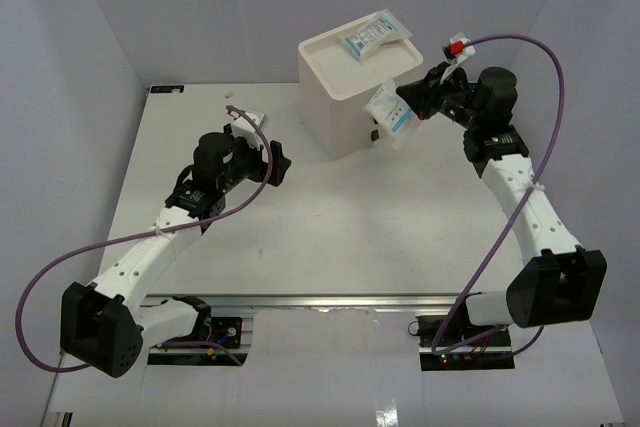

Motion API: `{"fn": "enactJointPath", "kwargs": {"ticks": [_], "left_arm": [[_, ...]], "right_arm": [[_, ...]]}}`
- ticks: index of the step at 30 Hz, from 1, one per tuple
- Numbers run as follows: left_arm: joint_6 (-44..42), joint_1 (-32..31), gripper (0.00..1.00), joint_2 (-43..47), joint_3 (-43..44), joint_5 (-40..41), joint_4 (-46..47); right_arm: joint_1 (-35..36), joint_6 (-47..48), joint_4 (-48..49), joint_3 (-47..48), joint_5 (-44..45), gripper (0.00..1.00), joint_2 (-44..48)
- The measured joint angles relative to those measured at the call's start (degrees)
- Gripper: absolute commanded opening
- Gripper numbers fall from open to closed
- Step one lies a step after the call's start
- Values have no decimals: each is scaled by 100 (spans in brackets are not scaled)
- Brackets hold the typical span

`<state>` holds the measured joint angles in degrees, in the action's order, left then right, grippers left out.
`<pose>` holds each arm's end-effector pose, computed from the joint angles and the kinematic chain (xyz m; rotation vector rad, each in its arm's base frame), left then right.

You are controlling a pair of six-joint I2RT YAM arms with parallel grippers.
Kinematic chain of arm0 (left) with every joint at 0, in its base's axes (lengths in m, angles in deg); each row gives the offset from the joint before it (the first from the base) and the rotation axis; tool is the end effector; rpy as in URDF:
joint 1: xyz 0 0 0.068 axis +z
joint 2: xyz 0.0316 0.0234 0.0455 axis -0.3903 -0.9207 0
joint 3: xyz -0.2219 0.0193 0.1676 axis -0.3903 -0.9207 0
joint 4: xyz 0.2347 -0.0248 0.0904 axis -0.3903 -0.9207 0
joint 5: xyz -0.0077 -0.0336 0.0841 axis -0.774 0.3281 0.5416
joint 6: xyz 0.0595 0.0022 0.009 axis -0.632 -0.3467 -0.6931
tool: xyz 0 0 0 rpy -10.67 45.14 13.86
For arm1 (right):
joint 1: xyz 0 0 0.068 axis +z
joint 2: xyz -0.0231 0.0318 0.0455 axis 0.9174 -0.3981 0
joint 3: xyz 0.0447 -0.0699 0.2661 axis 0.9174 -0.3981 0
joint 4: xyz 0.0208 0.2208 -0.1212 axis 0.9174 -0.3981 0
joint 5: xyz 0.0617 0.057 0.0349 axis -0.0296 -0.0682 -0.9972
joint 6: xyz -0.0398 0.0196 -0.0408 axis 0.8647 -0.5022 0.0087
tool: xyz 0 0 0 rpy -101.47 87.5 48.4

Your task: Organize the makeup

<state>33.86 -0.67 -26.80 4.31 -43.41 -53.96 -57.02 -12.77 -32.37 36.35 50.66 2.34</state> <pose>0.2363 -0.1112 0.3169 0.4503 1.8761 -0.4620 0.3064 0.0757 0.4187 -0.5030 1.4947 0.6501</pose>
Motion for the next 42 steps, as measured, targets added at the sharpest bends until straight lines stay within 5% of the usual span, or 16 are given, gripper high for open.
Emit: {"fn": "enactJointPath", "kwargs": {"ticks": [8,10,11,12,16,21,27,35,37,42], "left_arm": [[-17,0,98,0,0,63,0],[-21,0,98,-3,0,90,0],[-22,0,98,-4,0,96,0],[-22,1,98,-5,0,100,0],[-18,2,98,-8,0,61,1],[1,2,98,-9,0,-47,0],[2,2,98,-12,1,-72,0],[2,2,98,-59,0,-72,0],[2,2,98,-73,0,-72,1],[2,2,98,-87,1,-72,0]], "right_arm": [[514,11,-202,2290,446,9,-1722],[579,38,-323,2689,534,17,-2044],[592,116,-409,2702,547,29,-2085],[594,252,-504,2597,542,47,-2049],[523,842,-703,1160,584,73,-1284],[110,1281,-1134,-359,670,84,-553],[-576,1164,-1539,-569,1082,96,-1232],[-687,883,-2120,-46,1390,88,-2925],[-683,819,-2176,188,1370,78,-3229],[-699,653,-2228,469,1117,25,-3567]]}}
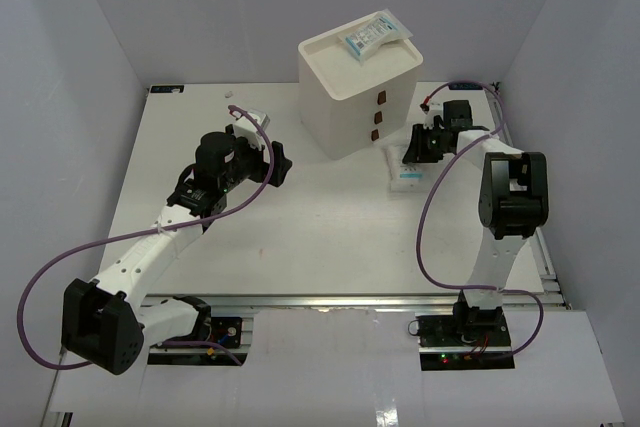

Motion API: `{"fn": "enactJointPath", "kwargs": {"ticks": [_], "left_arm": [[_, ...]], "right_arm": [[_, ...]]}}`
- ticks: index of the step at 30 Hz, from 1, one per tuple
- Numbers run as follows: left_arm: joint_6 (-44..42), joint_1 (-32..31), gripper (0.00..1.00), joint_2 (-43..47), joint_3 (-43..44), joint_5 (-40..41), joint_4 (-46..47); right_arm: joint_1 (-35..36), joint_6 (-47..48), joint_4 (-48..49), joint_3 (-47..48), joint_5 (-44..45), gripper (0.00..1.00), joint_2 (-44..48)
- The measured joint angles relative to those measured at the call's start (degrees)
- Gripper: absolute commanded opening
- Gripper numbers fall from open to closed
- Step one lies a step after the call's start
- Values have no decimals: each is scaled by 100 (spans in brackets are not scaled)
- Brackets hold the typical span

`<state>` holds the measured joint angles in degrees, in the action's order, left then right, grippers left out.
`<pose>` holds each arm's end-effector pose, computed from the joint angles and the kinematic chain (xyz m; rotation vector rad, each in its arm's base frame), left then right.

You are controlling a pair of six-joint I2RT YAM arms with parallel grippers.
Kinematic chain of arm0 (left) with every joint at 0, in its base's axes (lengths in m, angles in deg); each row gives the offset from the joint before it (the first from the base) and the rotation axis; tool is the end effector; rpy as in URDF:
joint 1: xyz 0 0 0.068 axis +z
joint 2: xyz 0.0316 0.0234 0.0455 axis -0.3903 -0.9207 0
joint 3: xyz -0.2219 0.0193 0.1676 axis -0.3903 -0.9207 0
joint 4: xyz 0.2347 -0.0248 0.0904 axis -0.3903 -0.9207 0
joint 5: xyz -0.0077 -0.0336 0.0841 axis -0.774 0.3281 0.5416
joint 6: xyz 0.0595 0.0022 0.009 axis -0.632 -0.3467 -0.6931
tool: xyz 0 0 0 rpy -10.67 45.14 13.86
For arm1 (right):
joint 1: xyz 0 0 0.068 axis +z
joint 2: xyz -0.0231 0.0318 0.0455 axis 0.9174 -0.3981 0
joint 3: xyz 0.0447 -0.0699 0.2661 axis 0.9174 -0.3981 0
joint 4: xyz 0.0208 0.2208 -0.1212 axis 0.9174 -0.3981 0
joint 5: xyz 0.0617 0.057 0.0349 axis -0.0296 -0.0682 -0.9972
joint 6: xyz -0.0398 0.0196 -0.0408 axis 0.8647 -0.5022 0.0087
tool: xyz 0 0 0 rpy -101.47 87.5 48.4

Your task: Organize the makeup

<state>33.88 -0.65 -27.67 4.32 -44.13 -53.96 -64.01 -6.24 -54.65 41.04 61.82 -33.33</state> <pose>0.2389 -0.1128 0.3133 0.4601 1.8900 -0.4727 0.4239 0.0351 0.1794 -0.2255 2.4270 0.4768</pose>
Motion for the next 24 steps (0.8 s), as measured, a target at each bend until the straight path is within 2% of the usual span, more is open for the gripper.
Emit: {"fn": "enactJointPath", "kwargs": {"ticks": [2,3,11,16,20,24], "left_arm": [[0,0,98,0,-1,-2,0],[0,0,98,0,-1,-2,0],[0,0,98,0,-1,-2,0],[0,0,98,0,-1,-21,0],[2,0,98,0,-1,-25,0],[0,0,98,0,-1,-20,0]], "right_arm": [[-25,-16,-4,11,-187,10,-16],[-49,-21,-2,13,-271,8,-16],[-478,81,-61,-297,-841,8,242],[-587,429,-313,-660,-1479,8,1520],[-121,608,-53,-530,-1761,8,2849],[580,477,531,185,-1772,8,3270]]}}
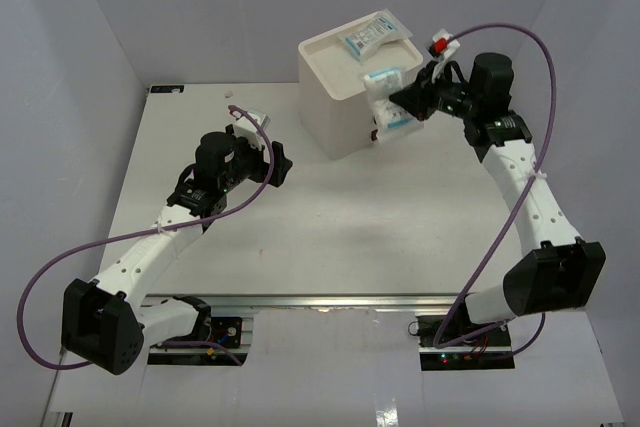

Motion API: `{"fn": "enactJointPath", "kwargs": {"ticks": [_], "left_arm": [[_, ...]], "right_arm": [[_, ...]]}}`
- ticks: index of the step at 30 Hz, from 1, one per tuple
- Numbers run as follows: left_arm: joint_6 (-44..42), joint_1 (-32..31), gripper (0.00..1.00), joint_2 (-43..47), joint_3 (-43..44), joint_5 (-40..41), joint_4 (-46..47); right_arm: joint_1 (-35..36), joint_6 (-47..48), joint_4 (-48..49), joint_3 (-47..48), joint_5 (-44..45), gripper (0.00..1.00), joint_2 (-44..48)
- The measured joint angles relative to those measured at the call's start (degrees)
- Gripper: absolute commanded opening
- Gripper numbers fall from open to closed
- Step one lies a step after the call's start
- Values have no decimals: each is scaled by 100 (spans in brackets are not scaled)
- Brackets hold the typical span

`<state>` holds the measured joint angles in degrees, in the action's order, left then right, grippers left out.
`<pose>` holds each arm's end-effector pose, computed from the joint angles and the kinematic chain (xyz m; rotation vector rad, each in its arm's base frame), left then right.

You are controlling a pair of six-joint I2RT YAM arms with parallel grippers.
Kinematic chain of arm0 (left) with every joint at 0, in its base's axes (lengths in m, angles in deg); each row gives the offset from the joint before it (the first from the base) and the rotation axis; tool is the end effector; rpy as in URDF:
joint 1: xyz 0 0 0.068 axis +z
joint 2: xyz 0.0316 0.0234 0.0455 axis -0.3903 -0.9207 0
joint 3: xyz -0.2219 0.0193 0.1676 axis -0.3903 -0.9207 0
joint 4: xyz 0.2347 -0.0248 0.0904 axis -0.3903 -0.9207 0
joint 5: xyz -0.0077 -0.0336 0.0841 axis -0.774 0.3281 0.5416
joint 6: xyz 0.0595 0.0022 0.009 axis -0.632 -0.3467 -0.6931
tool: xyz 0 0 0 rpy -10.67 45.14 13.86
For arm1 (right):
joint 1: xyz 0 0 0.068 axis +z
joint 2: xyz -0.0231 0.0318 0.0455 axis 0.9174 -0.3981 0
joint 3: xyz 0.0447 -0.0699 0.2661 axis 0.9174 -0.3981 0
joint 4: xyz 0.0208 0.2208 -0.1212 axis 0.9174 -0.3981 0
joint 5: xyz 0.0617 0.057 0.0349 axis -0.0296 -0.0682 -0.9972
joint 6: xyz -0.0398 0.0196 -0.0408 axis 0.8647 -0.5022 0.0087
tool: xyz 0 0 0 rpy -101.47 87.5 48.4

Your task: Organize the makeup

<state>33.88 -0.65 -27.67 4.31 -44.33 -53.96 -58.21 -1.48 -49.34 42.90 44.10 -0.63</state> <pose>0.2388 -0.1129 0.3133 0.4624 1.8898 -0.4760 0.3131 0.0743 0.4109 -0.6914 1.6262 0.6417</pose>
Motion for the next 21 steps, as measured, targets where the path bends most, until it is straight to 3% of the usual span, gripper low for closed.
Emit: {"fn": "enactJointPath", "kwargs": {"ticks": [4,9,15,17,21], "left_arm": [[-2,0,98,-10,0,31,0],[-23,0,98,-68,0,144,3],[-56,0,98,-331,0,202,-3],[-65,0,98,-397,0,204,-10],[-68,0,98,-413,0,230,-35]], "right_arm": [[413,-351,522,1602,222,12,-972],[673,-936,987,3583,751,43,-2748],[1032,-988,1062,3914,1382,84,-3647],[1136,-945,1035,3914,1508,89,-3752],[1203,-909,961,3914,1571,90,-3726]]}}
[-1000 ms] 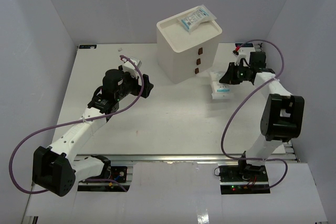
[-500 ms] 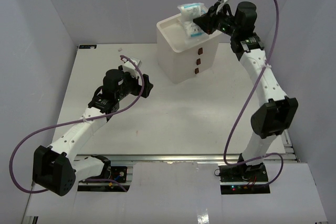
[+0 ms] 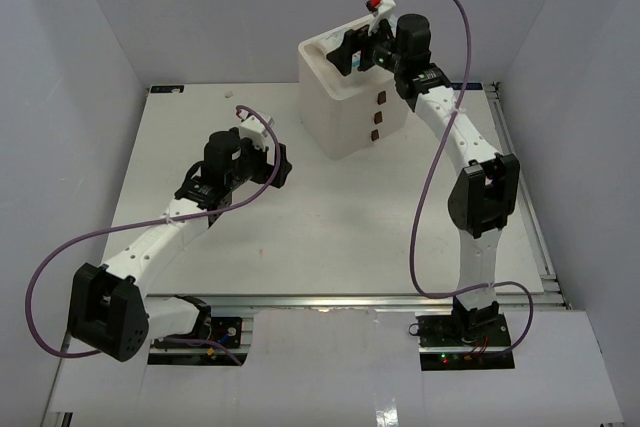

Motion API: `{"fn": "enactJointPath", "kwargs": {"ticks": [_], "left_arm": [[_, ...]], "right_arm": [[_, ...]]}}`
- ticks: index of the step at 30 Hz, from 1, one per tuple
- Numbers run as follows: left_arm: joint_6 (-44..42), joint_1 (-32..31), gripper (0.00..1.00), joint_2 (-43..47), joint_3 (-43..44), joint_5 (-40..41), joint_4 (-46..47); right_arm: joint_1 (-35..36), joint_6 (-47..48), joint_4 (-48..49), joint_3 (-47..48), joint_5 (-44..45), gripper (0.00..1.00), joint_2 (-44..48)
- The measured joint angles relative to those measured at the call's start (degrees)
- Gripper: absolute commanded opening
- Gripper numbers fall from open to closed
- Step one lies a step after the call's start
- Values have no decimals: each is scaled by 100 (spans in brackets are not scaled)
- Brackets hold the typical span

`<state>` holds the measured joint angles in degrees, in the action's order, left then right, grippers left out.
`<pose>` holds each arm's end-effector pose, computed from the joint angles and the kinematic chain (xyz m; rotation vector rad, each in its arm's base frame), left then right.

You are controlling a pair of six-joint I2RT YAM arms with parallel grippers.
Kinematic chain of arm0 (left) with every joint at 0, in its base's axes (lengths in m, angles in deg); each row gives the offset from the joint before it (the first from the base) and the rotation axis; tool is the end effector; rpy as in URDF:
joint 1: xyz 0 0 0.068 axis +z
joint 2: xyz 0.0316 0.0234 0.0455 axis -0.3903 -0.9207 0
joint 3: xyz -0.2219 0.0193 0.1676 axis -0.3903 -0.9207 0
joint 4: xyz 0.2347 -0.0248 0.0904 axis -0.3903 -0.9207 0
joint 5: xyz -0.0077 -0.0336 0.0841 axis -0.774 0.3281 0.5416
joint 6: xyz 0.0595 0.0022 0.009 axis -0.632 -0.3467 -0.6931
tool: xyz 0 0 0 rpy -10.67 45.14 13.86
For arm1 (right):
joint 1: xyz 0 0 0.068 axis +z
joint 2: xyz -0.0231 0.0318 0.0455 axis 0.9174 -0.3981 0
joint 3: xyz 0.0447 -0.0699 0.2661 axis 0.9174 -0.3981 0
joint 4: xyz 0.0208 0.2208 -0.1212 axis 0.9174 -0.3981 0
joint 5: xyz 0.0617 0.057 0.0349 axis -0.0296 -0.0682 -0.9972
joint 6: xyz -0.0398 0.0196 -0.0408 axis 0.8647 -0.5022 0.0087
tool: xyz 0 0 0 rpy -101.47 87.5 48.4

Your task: Organize the makeup

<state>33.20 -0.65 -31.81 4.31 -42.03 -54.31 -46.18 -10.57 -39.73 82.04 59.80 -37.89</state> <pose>0.2521 -0.1168 0.2944 0.4570 1.9688 -0.4215 0.4602 0.1897 0.4121 -0.5498 1.5089 0.6508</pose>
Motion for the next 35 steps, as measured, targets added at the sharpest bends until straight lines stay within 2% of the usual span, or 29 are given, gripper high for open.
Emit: {"fn": "enactJointPath", "kwargs": {"ticks": [3,7,10,12,15,18,23,28,35], "left_arm": [[0,0,98,2,0,10,-5],[3,0,98,23,0,-3,-7],[7,0,98,81,0,-27,-7],[13,0,98,147,0,-55,-4],[49,0,98,289,0,-160,7],[84,2,98,440,0,-307,70],[139,2,98,536,-4,-455,170],[160,1,98,535,-76,-518,242],[155,0,98,483,-141,-541,296]], "right_arm": [[-119,6,-70,-74,12,90,287],[-369,101,-63,-880,34,90,1369],[-638,101,-3,-2158,43,90,2705],[-954,118,139,-3149,-273,90,3608],[-1373,441,-130,-4252,-575,90,4504],[-1466,644,-594,-5619,-221,90,5191],[-1469,747,-1253,-7437,975,90,6184],[-1478,603,-1314,-8037,1820,90,7002],[-1501,575,-1045,-8196,2530,90,7175]]}}
